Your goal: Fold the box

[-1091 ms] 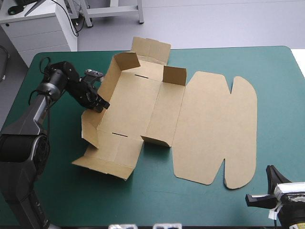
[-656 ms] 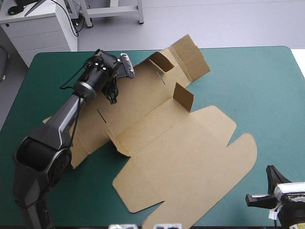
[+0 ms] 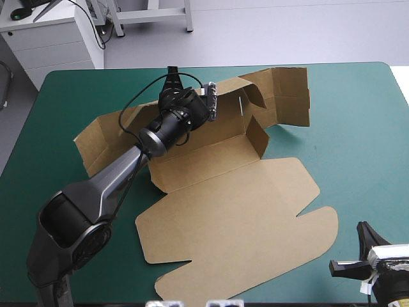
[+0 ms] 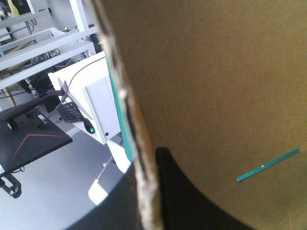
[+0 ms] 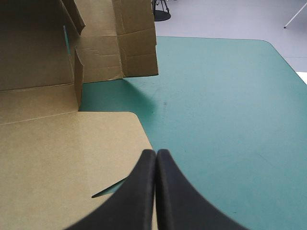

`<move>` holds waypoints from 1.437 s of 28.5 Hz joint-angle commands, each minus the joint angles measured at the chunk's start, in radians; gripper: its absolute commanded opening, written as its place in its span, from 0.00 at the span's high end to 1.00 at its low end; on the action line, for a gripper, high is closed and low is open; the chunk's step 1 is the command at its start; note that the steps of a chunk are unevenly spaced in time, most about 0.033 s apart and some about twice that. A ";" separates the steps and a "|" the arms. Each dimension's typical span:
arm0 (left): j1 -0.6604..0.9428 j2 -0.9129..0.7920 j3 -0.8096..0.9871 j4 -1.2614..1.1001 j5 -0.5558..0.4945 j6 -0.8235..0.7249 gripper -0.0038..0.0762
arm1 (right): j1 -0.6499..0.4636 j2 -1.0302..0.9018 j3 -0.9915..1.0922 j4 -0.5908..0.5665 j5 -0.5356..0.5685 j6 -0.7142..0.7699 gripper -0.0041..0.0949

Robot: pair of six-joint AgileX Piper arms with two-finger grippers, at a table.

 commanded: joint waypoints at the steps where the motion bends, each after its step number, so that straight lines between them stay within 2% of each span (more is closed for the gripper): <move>1: -0.052 -0.073 -0.026 0.039 -0.048 -0.024 0.96 | -0.006 -0.021 -0.021 0.007 -0.079 -0.002 0.98; 5: -0.117 -0.147 0.049 0.039 -0.149 -0.061 0.96 | -0.006 -0.021 -0.021 0.007 -0.079 -0.002 0.98; 7: -0.147 -0.213 0.143 0.064 -0.203 -0.104 0.96 | -0.006 -0.021 -0.021 0.007 -0.079 -0.002 0.98; 12: -0.183 -0.309 0.359 0.255 -0.288 -0.240 0.96 | -0.006 -0.021 -0.021 0.009 -0.079 -0.002 0.98; 18: -0.210 -0.392 0.605 0.558 -0.359 -0.502 0.96 | -0.006 -0.021 -0.021 0.011 -0.079 0.002 0.98; 23: -0.238 -0.439 0.775 0.895 -0.365 -0.797 0.96 | -0.006 -0.021 -0.021 0.011 -0.079 0.002 0.98; 26: -0.240 -0.450 0.848 0.987 -0.365 -0.909 0.96 | -0.006 -0.021 -0.021 0.011 -0.079 0.002 0.98; 32: -0.234 -0.446 0.913 1.029 -0.450 -0.955 0.96 | -0.006 -0.021 -0.021 0.011 -0.079 0.013 0.98; 41: -0.107 -0.421 0.889 1.029 -0.549 -0.977 0.96 | -0.006 -0.021 -0.021 0.011 -0.079 0.013 0.98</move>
